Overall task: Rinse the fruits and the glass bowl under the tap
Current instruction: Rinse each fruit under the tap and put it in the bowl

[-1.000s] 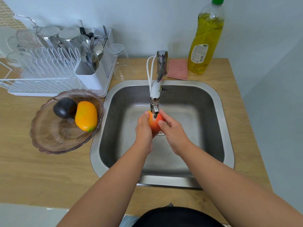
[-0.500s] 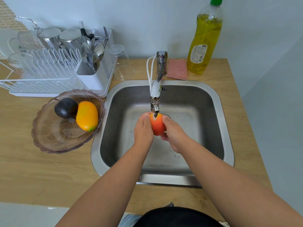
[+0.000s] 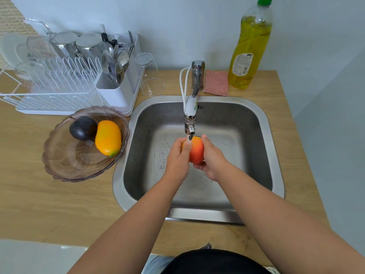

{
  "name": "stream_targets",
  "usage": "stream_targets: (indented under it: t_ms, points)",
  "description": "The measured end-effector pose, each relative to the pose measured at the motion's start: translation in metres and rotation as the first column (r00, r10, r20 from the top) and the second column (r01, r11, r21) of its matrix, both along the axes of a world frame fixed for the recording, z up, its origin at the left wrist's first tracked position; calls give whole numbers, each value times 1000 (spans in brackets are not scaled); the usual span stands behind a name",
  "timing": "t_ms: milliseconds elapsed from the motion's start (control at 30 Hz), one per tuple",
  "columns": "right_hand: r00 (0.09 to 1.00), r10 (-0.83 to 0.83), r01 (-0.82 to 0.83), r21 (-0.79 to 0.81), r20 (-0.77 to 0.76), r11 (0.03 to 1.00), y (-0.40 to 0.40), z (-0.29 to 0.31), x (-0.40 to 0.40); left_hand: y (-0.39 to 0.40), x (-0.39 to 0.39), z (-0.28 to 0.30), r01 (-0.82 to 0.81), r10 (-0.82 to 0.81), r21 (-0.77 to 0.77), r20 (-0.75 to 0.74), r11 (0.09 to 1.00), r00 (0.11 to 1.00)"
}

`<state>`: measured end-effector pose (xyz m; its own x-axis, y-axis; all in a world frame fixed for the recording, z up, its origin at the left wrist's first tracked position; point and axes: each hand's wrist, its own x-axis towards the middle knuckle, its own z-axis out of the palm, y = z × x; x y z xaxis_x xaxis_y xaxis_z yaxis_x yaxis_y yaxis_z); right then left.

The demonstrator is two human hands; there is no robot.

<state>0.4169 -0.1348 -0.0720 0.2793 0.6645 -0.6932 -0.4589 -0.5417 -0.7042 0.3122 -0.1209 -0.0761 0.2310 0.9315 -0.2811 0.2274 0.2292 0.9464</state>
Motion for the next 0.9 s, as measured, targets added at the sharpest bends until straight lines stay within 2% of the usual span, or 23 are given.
stream_targets:
  t_ms: [133, 233, 500, 633, 800, 900]
  points:
    - [985, 92, -115, 158, 144, 981, -8, -8, -3, 4, 0, 2, -105, 110, -98, 49, 990, 993]
    - [958, 160, -223, 265, 238, 938, -18, -15, -4, 11, 0, 2, -192, 200, -178, 29, 965, 979]
    - [858, 305, -419, 219, 413, 881, -34, -14, 0, 22, -3, 6, -239, 304, -433, 87, 869, 949]
    - [860, 327, -432, 218, 391, 875, -36, -15, 2, 19, -3, 8, -200, 299, -476, 140, 856, 944]
    - [953, 255, -289, 244, 164, 926, -37, -15, 8, 9, -11, 2, -106, 241, -478, 230, 872, 943]
    - [929, 284, -335, 210, 239, 918, -43, -16, 8, 2, -23, -5, -14, 88, -417, 159, 909, 983]
